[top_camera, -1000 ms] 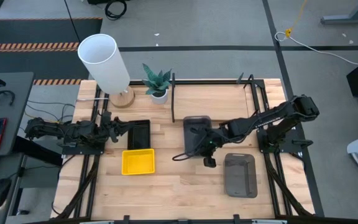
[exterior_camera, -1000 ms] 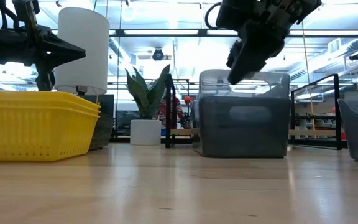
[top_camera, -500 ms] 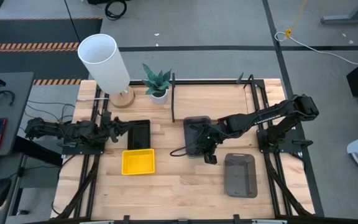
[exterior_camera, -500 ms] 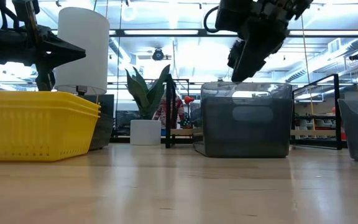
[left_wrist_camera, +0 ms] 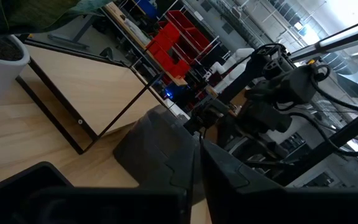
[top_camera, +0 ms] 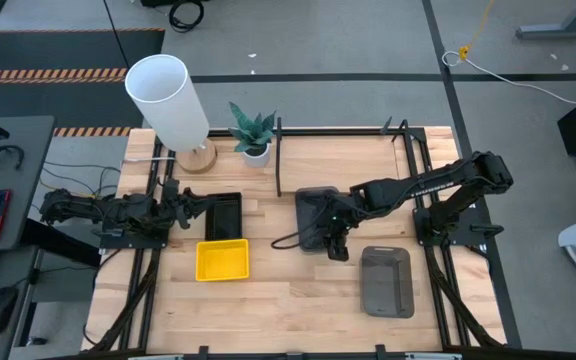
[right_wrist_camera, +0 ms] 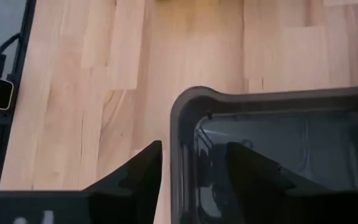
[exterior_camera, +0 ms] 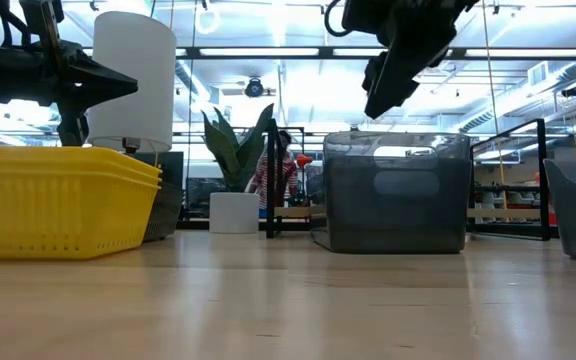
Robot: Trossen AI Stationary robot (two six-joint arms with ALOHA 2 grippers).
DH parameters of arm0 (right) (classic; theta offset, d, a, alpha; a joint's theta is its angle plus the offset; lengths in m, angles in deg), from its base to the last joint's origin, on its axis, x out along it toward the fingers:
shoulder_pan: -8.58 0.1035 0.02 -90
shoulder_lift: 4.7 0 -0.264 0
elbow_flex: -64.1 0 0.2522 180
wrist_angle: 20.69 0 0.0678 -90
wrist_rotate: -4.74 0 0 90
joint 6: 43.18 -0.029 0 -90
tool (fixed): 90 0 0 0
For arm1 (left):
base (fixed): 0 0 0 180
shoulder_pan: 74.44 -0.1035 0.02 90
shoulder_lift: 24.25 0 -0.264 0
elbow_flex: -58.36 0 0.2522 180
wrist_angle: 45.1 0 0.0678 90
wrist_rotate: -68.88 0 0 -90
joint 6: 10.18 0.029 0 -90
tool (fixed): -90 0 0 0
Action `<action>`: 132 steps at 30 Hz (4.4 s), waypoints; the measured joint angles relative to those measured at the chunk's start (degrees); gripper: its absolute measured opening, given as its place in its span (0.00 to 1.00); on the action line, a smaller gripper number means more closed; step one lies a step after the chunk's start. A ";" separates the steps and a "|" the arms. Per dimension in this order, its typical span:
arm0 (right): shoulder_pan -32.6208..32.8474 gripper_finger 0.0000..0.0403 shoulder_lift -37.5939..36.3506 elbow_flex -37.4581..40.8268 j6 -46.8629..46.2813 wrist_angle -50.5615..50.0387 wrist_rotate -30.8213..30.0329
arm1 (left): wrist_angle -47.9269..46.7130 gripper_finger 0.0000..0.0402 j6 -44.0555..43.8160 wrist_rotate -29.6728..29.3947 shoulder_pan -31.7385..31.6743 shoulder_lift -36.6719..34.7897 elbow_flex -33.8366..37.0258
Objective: Stack baskets on shelf by color
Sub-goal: Stack the bottom gray bin on the stacked gray bins
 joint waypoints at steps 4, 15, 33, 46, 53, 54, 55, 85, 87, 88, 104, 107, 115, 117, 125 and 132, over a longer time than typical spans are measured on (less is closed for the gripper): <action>-0.01 0.49 0.00 0.00 0.02 -0.51 -0.01 | 0.02 0.10 0.01 0.00 -0.01 0.00 -0.01; 0.01 0.52 -0.31 0.00 0.15 -1.63 1.94 | 0.02 0.07 0.01 0.00 -0.01 0.00 0.00; -0.01 0.62 -0.37 -11.46 4.10 -16.62 1.27 | 0.00 0.07 -0.01 0.00 0.00 0.00 -0.01; 0.47 0.62 -2.01 -11.02 2.79 -19.57 -6.07 | 0.03 0.08 -0.01 0.00 -0.01 0.00 -0.01; 0.45 0.62 -1.97 -4.66 1.77 -17.24 -4.11 | 0.08 0.06 -0.03 0.00 -0.01 0.00 -0.01; 0.45 0.62 -2.07 -4.66 2.09 -17.91 -3.44 | 0.06 0.07 0.00 -0.02 0.00 -0.01 0.00; 0.35 0.62 -2.48 -4.66 2.68 -19.05 -3.02 | -0.04 0.07 0.01 0.00 -0.01 0.01 0.00; 1.22 0.76 -18.29 10.33 -11.72 -39.15 -1.03 | 0.02 0.10 0.02 0.00 0.00 -0.01 0.00; 2.03 0.76 -18.29 10.61 -12.41 -39.34 -1.04 | 0.00 0.10 -0.02 0.00 -0.01 -0.01 0.00; 2.42 0.76 -18.32 10.39 -12.46 -39.40 -0.99 | 0.02 0.10 -0.01 0.00 0.00 -0.01 0.00; 6.13 0.74 -18.97 16.76 -12.08 -32.25 0.06 | 0.01 0.10 -0.01 0.00 0.00 -0.01 -0.01; 6.59 0.73 -18.84 17.14 -10.19 -32.81 2.20 | 0.01 0.10 0.00 -0.02 0.00 -0.01 0.00; 4.86 0.70 -18.82 16.31 -5.35 -35.80 4.33 | 0.01 0.08 -0.01 0.00 0.00 -0.01 0.00; 4.28 0.70 -18.82 16.31 -5.84 -36.24 4.00 | 0.00 0.09 0.00 0.00 0.00 -0.01 -0.01; 4.08 0.70 -18.82 16.28 1.13 -38.60 3.20 | 0.00 0.09 -0.01 0.00 0.00 -0.01 -0.01; 1.85 0.70 -18.82 16.26 4.76 -40.13 1.41 | 0.01 0.07 -0.01 0.00 -0.02 -0.01 0.00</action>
